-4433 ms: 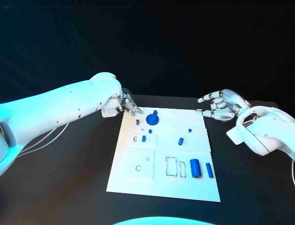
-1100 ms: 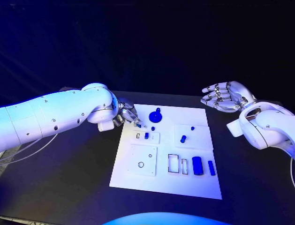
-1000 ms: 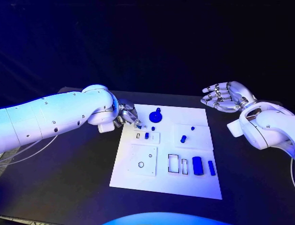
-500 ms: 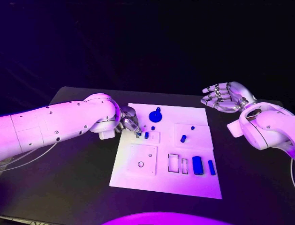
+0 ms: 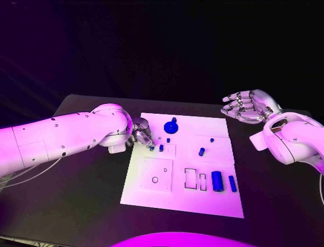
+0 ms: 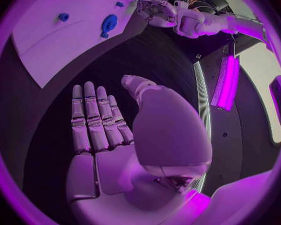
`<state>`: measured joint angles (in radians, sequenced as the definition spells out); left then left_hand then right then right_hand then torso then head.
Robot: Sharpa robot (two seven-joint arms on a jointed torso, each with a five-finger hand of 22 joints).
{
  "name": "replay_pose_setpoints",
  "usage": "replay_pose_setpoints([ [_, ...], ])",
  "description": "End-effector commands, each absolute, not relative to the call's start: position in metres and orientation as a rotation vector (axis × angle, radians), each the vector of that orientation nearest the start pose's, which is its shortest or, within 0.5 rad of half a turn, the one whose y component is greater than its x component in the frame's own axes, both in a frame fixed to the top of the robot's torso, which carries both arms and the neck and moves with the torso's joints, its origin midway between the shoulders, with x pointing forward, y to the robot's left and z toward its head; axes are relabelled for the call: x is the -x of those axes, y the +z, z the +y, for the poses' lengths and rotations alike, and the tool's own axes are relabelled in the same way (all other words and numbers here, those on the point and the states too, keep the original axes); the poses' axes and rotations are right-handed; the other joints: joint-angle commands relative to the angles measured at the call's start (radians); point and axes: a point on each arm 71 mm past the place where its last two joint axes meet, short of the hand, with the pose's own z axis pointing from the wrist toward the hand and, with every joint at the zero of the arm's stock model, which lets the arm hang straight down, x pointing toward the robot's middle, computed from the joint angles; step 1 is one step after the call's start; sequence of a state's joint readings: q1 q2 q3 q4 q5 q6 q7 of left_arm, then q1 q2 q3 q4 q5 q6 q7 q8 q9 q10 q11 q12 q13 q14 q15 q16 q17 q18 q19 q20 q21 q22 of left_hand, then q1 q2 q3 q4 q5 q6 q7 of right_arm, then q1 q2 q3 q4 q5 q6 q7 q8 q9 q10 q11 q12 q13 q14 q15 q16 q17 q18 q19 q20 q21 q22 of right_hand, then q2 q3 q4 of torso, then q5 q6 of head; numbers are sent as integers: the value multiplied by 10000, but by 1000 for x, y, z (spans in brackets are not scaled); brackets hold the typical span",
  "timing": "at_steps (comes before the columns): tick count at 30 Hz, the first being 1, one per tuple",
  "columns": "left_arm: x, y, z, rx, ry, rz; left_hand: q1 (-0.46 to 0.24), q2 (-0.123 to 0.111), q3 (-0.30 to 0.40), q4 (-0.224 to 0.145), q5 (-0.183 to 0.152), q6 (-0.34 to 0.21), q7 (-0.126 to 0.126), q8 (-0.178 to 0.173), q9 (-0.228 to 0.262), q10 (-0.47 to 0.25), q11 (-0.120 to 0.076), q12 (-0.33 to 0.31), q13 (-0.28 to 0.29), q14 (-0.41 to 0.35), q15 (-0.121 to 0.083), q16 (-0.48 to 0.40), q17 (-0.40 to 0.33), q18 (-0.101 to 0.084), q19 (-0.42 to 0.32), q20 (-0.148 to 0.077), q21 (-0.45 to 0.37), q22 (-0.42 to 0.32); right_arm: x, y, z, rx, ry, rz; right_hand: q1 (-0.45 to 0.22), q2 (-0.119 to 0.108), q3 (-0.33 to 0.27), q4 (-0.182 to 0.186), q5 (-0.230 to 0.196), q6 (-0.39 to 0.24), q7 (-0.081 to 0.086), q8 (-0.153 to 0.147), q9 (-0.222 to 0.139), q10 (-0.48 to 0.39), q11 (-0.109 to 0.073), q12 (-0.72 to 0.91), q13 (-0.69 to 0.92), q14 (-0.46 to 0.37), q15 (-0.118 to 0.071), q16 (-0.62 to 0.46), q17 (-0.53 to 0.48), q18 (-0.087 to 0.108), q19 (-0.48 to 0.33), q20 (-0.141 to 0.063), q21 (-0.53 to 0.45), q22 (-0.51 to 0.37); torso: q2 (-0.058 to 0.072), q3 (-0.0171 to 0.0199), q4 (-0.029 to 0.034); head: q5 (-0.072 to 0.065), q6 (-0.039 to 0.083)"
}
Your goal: Assemble the parts on the task board
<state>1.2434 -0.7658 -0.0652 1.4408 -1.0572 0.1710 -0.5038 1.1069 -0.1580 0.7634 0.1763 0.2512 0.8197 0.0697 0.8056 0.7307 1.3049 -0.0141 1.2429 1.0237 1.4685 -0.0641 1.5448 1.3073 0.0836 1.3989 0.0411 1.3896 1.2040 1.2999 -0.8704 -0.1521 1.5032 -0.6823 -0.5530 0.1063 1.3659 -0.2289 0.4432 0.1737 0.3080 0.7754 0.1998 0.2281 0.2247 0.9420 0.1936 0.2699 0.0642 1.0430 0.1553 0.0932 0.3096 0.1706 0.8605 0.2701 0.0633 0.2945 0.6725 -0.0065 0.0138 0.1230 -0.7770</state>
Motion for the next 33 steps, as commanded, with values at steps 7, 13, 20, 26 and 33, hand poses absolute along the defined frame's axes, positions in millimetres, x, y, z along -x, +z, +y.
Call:
replay_pose_setpoints([
  [7, -491, -223, 201, 1215, -3961, 23641, -107, 9, 1979, -1935, 84, 142, -84, 35, 16, 67, -5, 59, 27, 884, -79, 5, 2138, -81, 88, -17, 47, 29, -497, -170, -234, -5248, 9626, 15413, -96, -5, 18, -53, 50, -49, 636, -28, -13, -4, 47, -61, -10, -33, -20, -66, -16, 117, -66, -19, -16, -9, -1, 4, 3, 8, -44],
  [13, -491, -224, 201, 1170, -3927, 23713, -112, 6, 1980, -1937, 90, 145, -84, 36, 16, 72, -6, 64, 36, 885, -79, 5, 2139, -82, 90, -17, 49, 34, -497, -170, -234, -5240, 9632, 15424, -102, -1, 15, -58, 53, -44, 642, -26, -16, 8, 49, -63, -8, -16, -21, -64, -28, 121, -54, -16, -8, -27, 3, 7, -2, 14, -42],
  [20, -490, -226, 201, 1086, -3890, 23858, -124, -3, 1980, -1946, 103, 153, -87, 36, 14, 86, -8, 76, 55, 886, -79, 8, 2143, -80, 84, -18, 43, 21, -497, -170, -234, -5239, 9632, 15450, -102, -1, 15, -58, 53, -44, 642, -26, -16, 8, 49, -63, -8, -16, -21, -64, -28, 121, -54, -16, -8, -27, 3, 9, -9, 8, -58],
  [26, -489, -228, 201, 1031, -3879, 23939, -133, -12, 1981, -1956, 116, 160, -89, 37, 12, 92, -10, 79, 60, 888, -80, 11, 2149, -83, 90, -19, 50, 37, -497, -171, -235, -5251, 9622, 15491, -106, 1, 12, -60, 55, -42, 646, -25, -18, 13, 51, -64, -8, -8, -21, -64, -35, 123, -49, -14, -5, -38, 5, 4, -1, 26, -53],
  [33, -489, -228, 200, 1016, -3882, 23946, -139, -20, 1982, -1966, 128, 168, -92, 38, 11, 100, -12, 84, 70, 888, -80, 11, 2149, -84, 90, -19, 52, 40, -497, -171, -235, -5255, 9620, 15511, -112, 2, 9, -60, 55, -40, 650, -24, -19, 15, 52, -66, -7, -4, -21, -64, -40, 123, -47, -13, -3, -46, 7, 4, -2, 19, -50],
])
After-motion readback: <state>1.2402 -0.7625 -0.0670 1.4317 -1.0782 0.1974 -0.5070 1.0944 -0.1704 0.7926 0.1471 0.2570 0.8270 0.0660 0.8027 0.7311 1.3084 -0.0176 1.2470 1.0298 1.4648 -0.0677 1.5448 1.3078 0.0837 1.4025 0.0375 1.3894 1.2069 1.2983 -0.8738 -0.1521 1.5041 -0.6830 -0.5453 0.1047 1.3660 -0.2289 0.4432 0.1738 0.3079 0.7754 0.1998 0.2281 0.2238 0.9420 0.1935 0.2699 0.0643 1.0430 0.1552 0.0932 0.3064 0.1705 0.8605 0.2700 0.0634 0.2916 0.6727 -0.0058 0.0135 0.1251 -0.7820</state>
